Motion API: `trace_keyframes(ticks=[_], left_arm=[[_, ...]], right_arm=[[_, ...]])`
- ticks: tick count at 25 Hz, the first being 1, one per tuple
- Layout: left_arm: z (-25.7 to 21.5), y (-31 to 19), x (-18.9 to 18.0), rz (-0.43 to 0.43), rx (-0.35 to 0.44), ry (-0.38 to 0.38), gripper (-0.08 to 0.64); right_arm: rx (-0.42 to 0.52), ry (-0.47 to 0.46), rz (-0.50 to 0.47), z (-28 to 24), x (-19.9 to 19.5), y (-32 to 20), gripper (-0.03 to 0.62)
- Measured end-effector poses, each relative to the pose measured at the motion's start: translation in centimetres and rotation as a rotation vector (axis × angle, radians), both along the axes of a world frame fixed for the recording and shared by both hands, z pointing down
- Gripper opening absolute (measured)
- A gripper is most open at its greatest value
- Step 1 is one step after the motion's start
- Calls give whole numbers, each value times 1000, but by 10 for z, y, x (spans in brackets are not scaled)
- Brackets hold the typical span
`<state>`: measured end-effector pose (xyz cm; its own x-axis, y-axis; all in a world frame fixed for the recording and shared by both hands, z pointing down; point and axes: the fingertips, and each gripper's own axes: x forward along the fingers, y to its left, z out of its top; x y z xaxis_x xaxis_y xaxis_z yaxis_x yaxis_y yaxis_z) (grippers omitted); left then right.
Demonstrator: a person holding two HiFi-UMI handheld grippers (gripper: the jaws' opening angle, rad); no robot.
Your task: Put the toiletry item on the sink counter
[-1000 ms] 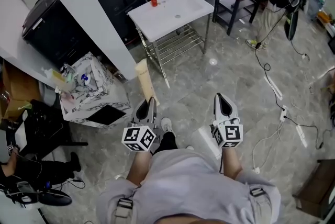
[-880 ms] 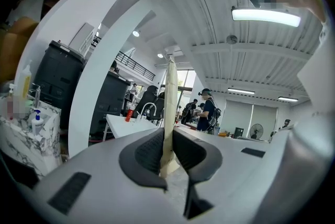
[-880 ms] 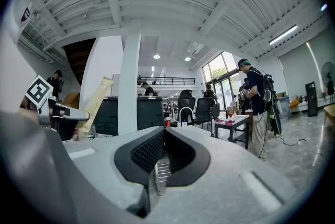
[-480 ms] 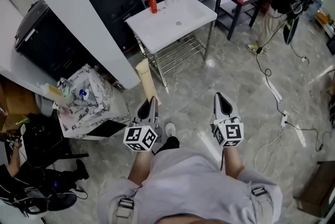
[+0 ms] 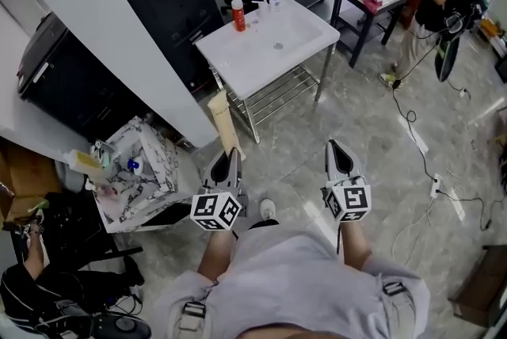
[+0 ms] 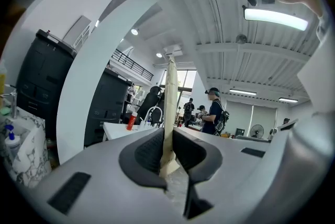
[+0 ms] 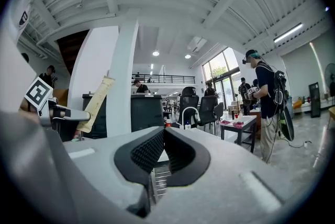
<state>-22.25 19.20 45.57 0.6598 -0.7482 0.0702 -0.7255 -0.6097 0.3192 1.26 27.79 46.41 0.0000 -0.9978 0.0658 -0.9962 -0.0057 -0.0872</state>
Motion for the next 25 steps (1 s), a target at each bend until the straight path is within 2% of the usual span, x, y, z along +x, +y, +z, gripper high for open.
trace_keyframes(ticks=[12, 25], left_arm=[[4, -87, -15, 42, -9, 3, 46], [21, -127, 4, 60, -51, 25, 46]], right_arm=[[-9, 4, 56, 2, -6, -84, 5], [-26, 2, 41, 11, -1, -138, 5]])
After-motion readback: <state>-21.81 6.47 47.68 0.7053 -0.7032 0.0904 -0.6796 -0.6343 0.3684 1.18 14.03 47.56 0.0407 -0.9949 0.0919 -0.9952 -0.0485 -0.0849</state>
